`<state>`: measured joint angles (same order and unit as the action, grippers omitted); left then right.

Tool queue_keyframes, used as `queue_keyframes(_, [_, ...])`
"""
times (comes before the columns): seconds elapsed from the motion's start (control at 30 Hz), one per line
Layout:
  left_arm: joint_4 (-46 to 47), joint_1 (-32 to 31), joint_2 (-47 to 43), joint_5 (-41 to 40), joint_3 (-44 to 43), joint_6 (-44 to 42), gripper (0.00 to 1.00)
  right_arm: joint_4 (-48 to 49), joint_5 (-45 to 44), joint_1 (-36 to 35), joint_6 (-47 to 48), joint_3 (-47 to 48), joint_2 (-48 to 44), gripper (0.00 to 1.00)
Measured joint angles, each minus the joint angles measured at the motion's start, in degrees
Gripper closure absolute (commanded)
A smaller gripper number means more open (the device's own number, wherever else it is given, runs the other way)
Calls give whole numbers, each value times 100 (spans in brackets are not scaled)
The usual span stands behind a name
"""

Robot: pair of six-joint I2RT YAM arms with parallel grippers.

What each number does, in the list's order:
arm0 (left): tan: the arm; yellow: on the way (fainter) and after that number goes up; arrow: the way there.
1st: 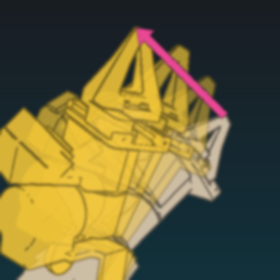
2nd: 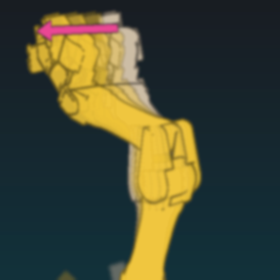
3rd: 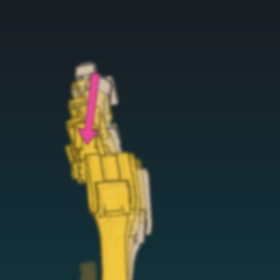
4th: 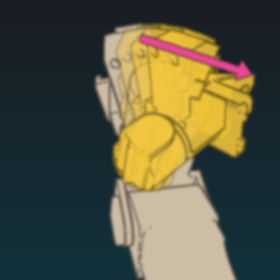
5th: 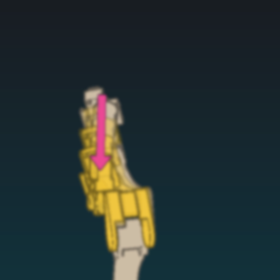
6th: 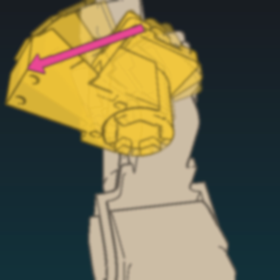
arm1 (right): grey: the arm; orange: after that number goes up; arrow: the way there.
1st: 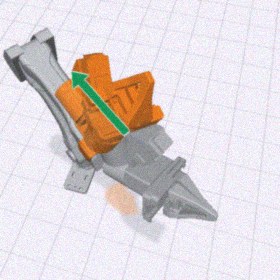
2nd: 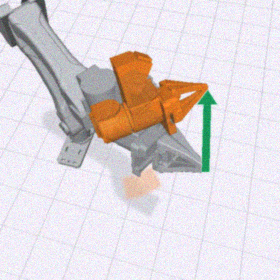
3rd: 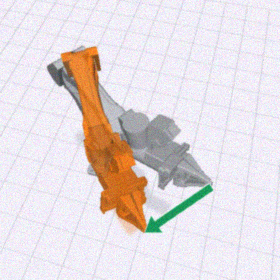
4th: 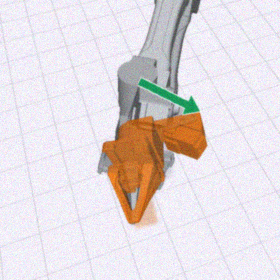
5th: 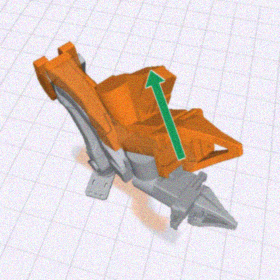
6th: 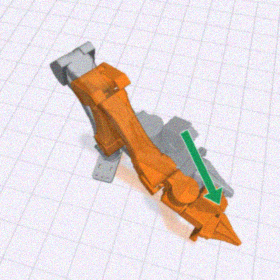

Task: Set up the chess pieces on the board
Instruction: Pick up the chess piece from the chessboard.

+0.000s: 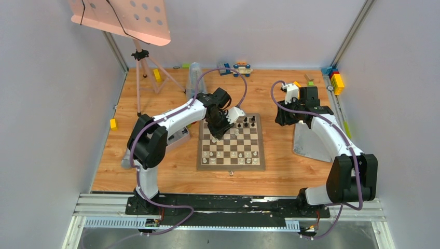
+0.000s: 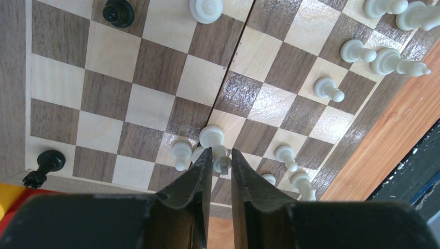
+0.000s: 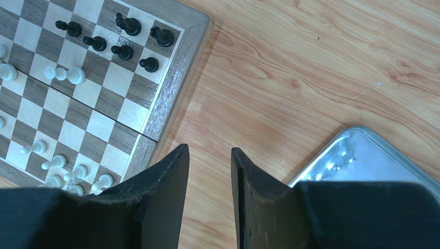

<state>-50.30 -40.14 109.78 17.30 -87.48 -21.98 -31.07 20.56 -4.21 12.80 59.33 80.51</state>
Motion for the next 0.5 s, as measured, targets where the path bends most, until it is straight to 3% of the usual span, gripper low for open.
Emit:
queue_keyframes(0.2, [-31,0,0,68,0,-7,84,-2,0,0,0,0,0,64])
queue_keyframes(0.5, [-61,-66,-105,216,0,-90,87,-39,0,0,7,22,0,64])
